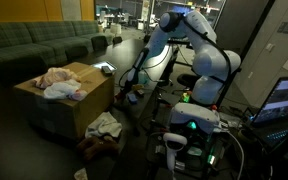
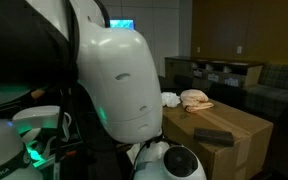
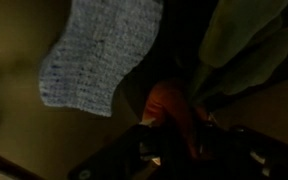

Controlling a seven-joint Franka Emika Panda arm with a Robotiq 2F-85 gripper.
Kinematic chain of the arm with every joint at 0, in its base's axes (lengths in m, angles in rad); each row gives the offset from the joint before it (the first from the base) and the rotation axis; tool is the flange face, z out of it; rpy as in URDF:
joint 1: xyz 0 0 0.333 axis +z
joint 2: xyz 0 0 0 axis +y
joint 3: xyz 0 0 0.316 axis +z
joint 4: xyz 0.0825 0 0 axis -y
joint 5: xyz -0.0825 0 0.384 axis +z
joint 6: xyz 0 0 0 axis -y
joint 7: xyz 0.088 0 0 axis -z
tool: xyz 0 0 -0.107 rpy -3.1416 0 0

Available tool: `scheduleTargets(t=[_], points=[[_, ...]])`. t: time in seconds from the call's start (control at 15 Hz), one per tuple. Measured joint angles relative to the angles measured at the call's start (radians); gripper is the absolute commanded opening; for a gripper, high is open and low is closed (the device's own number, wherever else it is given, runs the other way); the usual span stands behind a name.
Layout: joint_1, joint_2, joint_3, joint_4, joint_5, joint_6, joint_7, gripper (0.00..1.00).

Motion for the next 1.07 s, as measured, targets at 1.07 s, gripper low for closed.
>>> scheduleTargets(t=[1.07], points=[[0.098, -0.657, -0.048, -0.317, 0.143, -0.417, 0.005, 0.09]])
